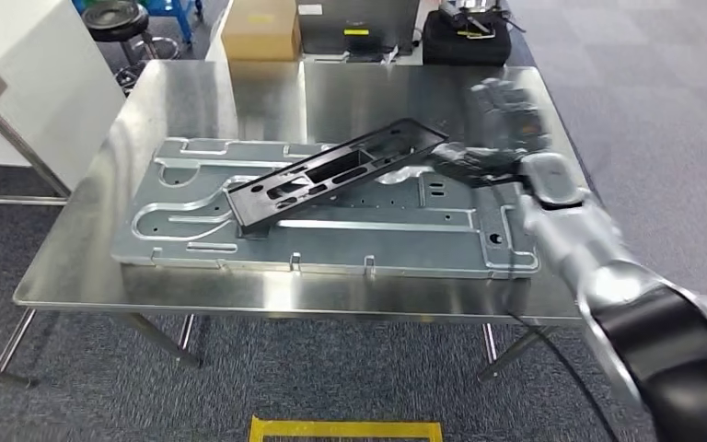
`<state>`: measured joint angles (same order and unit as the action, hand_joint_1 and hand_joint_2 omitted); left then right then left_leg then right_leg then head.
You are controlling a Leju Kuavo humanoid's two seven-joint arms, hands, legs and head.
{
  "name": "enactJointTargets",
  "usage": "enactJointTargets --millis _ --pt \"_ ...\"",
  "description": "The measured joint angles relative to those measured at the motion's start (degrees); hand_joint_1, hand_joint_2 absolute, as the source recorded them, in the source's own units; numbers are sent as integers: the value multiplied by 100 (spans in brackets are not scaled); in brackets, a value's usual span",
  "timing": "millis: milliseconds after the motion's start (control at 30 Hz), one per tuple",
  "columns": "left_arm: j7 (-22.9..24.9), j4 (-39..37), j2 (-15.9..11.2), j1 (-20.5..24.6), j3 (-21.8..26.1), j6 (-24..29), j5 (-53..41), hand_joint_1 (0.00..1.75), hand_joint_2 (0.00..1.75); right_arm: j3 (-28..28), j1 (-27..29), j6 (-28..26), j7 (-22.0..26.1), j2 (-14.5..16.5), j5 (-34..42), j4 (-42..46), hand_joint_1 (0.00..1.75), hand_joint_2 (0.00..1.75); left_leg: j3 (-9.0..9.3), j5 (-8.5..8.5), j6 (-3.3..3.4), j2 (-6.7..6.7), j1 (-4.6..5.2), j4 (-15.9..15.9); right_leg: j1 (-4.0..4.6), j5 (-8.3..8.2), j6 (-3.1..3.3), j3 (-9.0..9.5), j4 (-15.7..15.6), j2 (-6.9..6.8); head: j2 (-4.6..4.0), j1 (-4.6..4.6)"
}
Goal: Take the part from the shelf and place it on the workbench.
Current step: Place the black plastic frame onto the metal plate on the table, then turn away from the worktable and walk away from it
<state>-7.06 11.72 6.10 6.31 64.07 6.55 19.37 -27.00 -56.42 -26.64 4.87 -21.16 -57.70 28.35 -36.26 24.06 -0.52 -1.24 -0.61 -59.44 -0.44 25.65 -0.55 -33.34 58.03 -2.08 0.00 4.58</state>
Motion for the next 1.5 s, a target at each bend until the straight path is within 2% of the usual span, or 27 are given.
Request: enactJointTargets --millis 100,167,200,233,300,367,433,500,533,633,667,733,800,867,900,933,1000,1067,1133,1167,1200,1267,1300,1333,1400,1433,1500 --pt "-32 0 -2 -88 48 6 7 0 0 1638 1541 -549 1256 -1197 787 781 0 0 -149 742 -32 89 -2 -721 -1 -88 78 -17 -75 -268 0 -3" --pt "-27 0 -4 -154 57 4 16 0 0 2825 2368 -512 1515 -1411 457 1216 0 0 -194 1089 -58 120 -23 -1363 0 -175 105 -164 -54 -272 0 -5" --pt "-27 0 -8 -161 61 2 20 0 0 3286 2685 -479 1486 -1429 262 1463 0 0 -125 1072 -58 123 -28 -1486 -3 -229 105 -251 -40 -223 0 -5" --pt "-27 1 -13 -144 66 -1 19 0 0 3667 2974 -456 1430 -1425 121 1694 0 0 31 948 -42 121 -24 -1409 -6 -288 92 -337 -24 -166 0 -4" --pt "-21 5 -28 -84 74 -4 12 0 0 4277 3491 -466 1297 -1412 -16 2050 0 0 564 702 39 106 7 -740 -10 -402 50 -483 7 -87 0 -5" --pt "10 12 -44 -47 78 -3 3 0 0 4822 3921 -598 1224 -1374 4 2327 0 0 1069 734 100 89 48 54 -22 -514 -6 -545 11 -52 0 -5" --pt "61 15 -50 -42 79 5 0 0 0 5328 4307 -840 1323 -1284 186 2537 0 0 1212 768 129 85 84 360 -53 -651 -80 -535 -48 -38 0 -5" --pt "109 14 -44 -45 81 16 0 0 0 5782 4642 -1072 1573 -1128 441 2658 0 0 1123 602 193 98 84 405 -81 -708 -150 -553 -118 6 0 -4" --pt "127 14 -41 -42 83 19 0 0 0 5989 4778 -1149 1715 -1026 554 2690 0 0 1047 495 233 112 79 434 -90 -555 -172 -599 -55 50 0 -4" --pt "155 14 -36 -33 87 28 0 0 0 6551 5021 -1234 2258 -617 989 2697 0 0 740 205 302 169 90 458 -106 409 -216 -801 814 157 0 -6" --pt "165 14 -36 -31 90 32 0 0 0 6722 5064 -1237 2471 -446 1193 2666 0 0 627 120 302 182 97 446 -112 570 -232 -836 1195 164 0 -6" --pt "184 13 -35 -22 93 34 0 0 0 7012 5137 -1253 2819 -105 1524 2572 0 0 375 -44 279 192 104 397 -140 415 -263 -752 1641 168 0 -6" --pt "195 14 -36 -8 94 35 0 0 0 7192 5186 -1274 2970 126 1634 2495 0 0 108 -190 229 195 108 303 -191 128 -287 -285 1349 170 0 -5" --pt "201 22 -40 6 95 36 3 0 0 7304 5176 -1291 3026 252 1664 2456 0 0 -85 -303 159 202 117 197 -198 350 -275 469 432 179 0 -4" --pt "203 26 -41 15 96 37 3 0 0 7347 5168 -1300 3046 294 1671 2440 0 0 -133 -365 123 208 114 172 -178 514 -246 718 61 181 0 -2" --pt "205 30 -42 15 97 37 3 0 0 7385 5162 -1304 3057 323 1674 2424 0 0 -169 -436 85 213 102 175 -141 613 -204 838 -167 181 0 -1" --pt "207 31 -42 -2 100 46 0 0 0 7470 5164 -1301 3066 371 1705 2384 0 0 -233 -517 7 209 61 192 -106 514 -93 732 -201 162 0 2" --pt "206 31 -42 -31 106 62 0 0 0 7546 5153 -1263 3080 410 1814 2343 0 0 -353 -121 -45 192 31 -63 -98 349 18 565 -195 141 0 2" --pt "202 31 -39 -46 120 77 2 0 0 7617 5147 -1227 3181 477 1995 2286 0 0 -496 591 -59 178 23 -747 -76 177 78 363 -191 136 0 3" --pt "201 31 -37 -46 128 81 3 0 0 7655 5150 -1222 3251 523 2073 2249 0 0 -533 813 -58 173 25 -1135 -61 87 88 246 -183 138 0 3" --pt "200 31 -35 -44 135 84 3 0 0 7692 5152 -1222 3309 573 2133 2208 0 0 -519 874 -51 169 30 -1443 -47 -2 93 119 -168 139 0 3" --pt "199 32 -39 -30 142 84 2 0 0 7751 5156 -1224 3354 657 2176 2136 0 0 -237 602 -15 163 58 -1561 -32 -162 86 -144 -109 141 0 3" --pt "198 36 -45 -18 145 85 2 0 0 7773 5157 -1225 3360 690 2181 2110 0 0 67 460 23 163 86 -1311 -32 -231 75 -260 -72 141 0 3" --pt "198 43 -56 -1 146 86 2 0 0 7790 5158 -1226 3364 718 2183 2085 0 0 467 448 72 163 119 -886 -31 -294 58 -350 -36 142 0 3" --pt "198 56 -75 41 149 85 2 0 0 7805 5160 -1226 3372 761 2187 2049 0 0 1169 697 160 168 169 58 -31 -428 10 -450 -5 128 0 4" --pt "198 59 -80 55 150 83 3 0 0 7814 5158 -1226 3373 772 2189 2035 0 0 1333 811 197 170 189 343 -37 -502 -21 -472 -14 118 0 3" --pt "198 58 -73 50 154 80 1 0 0 7838 5155 -1226 3376 781 2193 2012 0 0 1314 772 260 180 192 482 -59 -634 -81 -499 -57 108 0 3"
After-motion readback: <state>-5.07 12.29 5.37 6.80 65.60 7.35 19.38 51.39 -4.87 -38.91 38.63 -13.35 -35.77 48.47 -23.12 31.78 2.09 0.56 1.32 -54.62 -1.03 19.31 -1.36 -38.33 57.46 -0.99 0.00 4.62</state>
